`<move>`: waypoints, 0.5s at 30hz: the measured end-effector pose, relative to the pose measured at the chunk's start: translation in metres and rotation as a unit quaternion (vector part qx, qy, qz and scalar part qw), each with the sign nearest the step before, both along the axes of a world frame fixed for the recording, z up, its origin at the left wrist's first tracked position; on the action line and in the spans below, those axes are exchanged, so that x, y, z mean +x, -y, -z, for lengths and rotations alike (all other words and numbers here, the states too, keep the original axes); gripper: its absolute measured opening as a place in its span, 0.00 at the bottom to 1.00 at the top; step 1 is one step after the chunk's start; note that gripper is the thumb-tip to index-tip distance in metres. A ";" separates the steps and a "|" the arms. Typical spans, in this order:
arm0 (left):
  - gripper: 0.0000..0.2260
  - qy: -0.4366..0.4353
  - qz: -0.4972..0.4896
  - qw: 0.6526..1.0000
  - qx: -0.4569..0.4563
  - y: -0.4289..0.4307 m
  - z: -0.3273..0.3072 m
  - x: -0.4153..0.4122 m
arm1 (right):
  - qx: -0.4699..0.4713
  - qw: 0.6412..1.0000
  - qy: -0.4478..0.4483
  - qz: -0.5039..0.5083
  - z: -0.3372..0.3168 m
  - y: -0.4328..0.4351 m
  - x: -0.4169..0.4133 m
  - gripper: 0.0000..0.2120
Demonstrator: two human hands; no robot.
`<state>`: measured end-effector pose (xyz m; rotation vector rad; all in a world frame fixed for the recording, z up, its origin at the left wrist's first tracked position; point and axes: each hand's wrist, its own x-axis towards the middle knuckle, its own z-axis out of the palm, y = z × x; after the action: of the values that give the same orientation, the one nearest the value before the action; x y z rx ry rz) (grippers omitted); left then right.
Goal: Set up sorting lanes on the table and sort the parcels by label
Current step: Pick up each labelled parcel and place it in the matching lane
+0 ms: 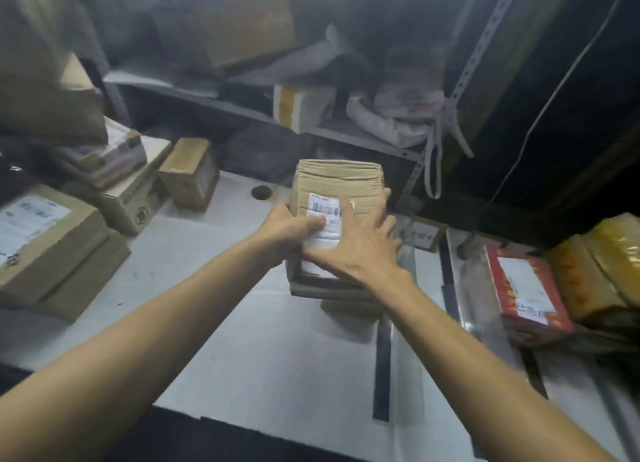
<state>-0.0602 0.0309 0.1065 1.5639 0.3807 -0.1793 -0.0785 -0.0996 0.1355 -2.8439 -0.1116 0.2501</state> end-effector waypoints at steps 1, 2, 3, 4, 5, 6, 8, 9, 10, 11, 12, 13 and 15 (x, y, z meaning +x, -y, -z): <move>0.11 -0.008 0.011 1.000 0.006 0.010 0.004 0.010 | -0.010 1.000 -0.005 0.007 0.004 0.007 0.005 0.56; 0.11 -0.018 0.017 1.000 0.010 0.020 0.008 0.018 | -0.018 1.000 -0.013 0.012 0.009 0.014 0.011 0.56; 0.12 -0.026 0.026 0.999 0.015 0.029 0.014 0.029 | -0.024 0.999 -0.021 0.019 0.015 0.021 0.019 0.55; 0.12 -0.031 0.038 0.999 0.021 0.038 0.020 0.038 | -0.029 0.999 -0.026 0.029 0.021 0.027 0.028 0.55; 0.12 -0.034 0.054 0.998 0.028 0.045 0.027 0.047 | -0.032 0.998 -0.030 0.039 0.027 0.034 0.037 0.54; 0.10 -0.039 0.064 0.997 0.032 0.052 0.034 0.057 | -0.034 0.998 -0.036 0.048 0.035 0.040 0.047 0.54; 0.05 -0.053 0.077 0.994 0.050 0.061 0.049 0.075 | -0.033 0.995 -0.063 0.063 0.051 0.050 0.067 0.53; 0.05 -0.061 0.089 0.992 0.071 0.063 0.054 0.081 | -0.030 0.994 -0.084 0.068 0.058 0.053 0.074 0.53; 0.11 -0.068 0.103 0.987 0.103 0.064 0.060 0.086 | -0.026 0.992 -0.102 0.069 0.064 0.055 0.079 0.52; 0.21 -0.074 0.121 0.981 0.129 0.062 0.065 0.092 | -0.024 0.991 -0.113 0.069 0.068 0.056 0.083 0.52; 0.27 -0.079 0.135 0.978 0.141 0.059 0.069 0.097 | -0.025 0.990 -0.120 0.065 0.070 0.055 0.086 0.53; 0.30 -0.081 0.151 0.975 0.143 0.056 0.071 0.100 | -0.028 0.990 -0.127 0.061 0.071 0.055 0.088 0.53; 0.28 -0.091 0.184 0.968 0.148 0.050 0.066 0.099 | -0.036 0.987 -0.145 0.055 0.070 0.055 0.090 0.54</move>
<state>0.0387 -0.0195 0.0404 1.9125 0.2642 -0.5781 0.0119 -0.1542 0.0659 -2.8356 0.1164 0.6509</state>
